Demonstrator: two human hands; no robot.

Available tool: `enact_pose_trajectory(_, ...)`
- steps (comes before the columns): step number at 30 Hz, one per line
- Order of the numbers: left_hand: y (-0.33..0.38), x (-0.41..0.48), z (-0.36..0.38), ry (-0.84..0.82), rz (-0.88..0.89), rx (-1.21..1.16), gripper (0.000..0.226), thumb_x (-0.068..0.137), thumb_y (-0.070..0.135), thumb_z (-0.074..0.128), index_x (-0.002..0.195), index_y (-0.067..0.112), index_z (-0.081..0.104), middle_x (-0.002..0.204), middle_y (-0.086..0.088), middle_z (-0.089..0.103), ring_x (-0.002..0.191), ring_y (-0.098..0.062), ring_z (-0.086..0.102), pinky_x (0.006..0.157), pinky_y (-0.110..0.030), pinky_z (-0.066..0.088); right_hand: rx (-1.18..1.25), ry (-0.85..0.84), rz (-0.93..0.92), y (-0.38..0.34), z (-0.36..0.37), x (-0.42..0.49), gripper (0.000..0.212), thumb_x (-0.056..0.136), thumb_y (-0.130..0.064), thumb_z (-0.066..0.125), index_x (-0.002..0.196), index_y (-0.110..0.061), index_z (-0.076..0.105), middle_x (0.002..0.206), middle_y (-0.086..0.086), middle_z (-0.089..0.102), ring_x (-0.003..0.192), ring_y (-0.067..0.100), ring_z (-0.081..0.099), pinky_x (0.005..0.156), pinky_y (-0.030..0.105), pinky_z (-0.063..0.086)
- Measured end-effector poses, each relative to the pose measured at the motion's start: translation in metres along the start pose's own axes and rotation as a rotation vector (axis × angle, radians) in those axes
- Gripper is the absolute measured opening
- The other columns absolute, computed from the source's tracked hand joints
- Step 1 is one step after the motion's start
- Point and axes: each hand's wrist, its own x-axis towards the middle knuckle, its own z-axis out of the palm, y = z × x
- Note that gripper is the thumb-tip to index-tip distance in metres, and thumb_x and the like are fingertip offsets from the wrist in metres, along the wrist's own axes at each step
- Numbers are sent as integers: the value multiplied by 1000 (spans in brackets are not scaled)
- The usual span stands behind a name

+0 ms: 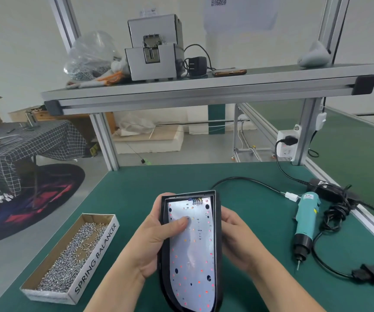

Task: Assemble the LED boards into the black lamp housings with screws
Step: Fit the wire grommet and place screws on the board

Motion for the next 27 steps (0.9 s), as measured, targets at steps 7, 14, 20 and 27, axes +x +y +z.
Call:
enact_pose_trajectory(7, -2, 1, 2, 14, -4, 49, 60, 63, 16, 96, 112, 15, 61, 112, -17, 70, 92, -34, 71, 77, -44, 58, 88, -57, 25, 4, -8, 3, 28, 82, -8, 61, 106, -4, 76, 104, 17, 74, 88, 28, 70, 84, 38, 56)
enact_pose_trajectory(14, 2, 3, 21, 64, 53, 253, 35, 79, 20, 82, 109, 23, 64, 107, -11, 74, 92, -25, 72, 76, -35, 59, 291, -43, 194, 6, -15, 6, 23, 89, -14, 59, 101, -4, 76, 99, 14, 72, 85, 27, 69, 75, 36, 55)
enact_pose_trajectory(20, 8, 0, 31, 97, 69, 274, 28, 80, 18, 79, 101, 19, 61, 91, -13, 73, 74, -29, 71, 65, -43, 61, 314, -51, 218, 7, -11, 5, 22, 94, -17, 57, 106, -2, 68, 103, 15, 64, 92, 32, 59, 83, 43, 48)
enact_pose_trajectory(27, 6, -1, 28, 149, 43, 264, 30, 80, 13, 83, 99, 15, 60, 87, -13, 70, 69, -27, 67, 61, -41, 59, 213, -6, 183, 8, -12, 2, 20, 99, -16, 52, 94, -7, 69, 89, 7, 73, 78, 19, 70, 67, 29, 55)
